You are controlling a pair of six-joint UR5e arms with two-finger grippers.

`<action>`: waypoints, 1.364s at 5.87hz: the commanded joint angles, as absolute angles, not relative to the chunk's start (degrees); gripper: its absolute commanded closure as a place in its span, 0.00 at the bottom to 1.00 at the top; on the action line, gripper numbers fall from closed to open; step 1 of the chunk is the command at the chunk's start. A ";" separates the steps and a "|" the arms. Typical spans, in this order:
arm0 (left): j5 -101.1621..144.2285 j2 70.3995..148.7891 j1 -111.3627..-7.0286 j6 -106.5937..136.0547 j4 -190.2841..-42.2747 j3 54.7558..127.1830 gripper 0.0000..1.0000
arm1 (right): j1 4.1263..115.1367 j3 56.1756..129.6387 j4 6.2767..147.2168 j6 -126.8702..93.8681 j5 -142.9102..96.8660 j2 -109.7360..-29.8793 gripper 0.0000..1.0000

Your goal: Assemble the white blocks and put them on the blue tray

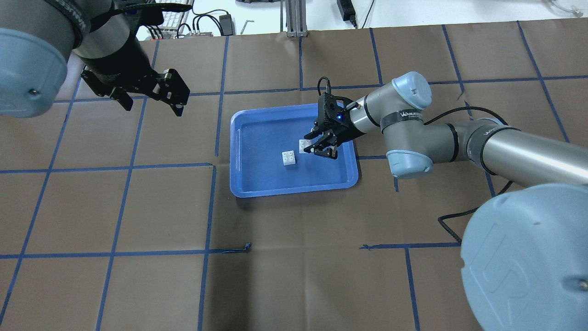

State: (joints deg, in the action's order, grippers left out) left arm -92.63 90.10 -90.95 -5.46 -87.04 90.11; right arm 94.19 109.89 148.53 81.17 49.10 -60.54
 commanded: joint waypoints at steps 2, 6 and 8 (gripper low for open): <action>-89.21 90.09 -90.27 -2.90 -89.30 89.21 0.01 | 94.31 110.74 148.97 81.12 48.96 -59.59 0.74; -89.39 89.65 -90.26 -2.81 -89.47 89.30 0.01 | 95.53 110.48 150.20 81.04 48.78 -58.45 0.74; -89.38 89.74 -90.26 -2.81 -89.38 89.39 0.01 | 95.71 110.48 150.21 80.51 48.87 -58.27 0.74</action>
State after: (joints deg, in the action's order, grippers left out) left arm -89.35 89.73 -90.26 -2.81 -89.40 89.40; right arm 95.60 110.46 150.19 80.63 48.84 -58.37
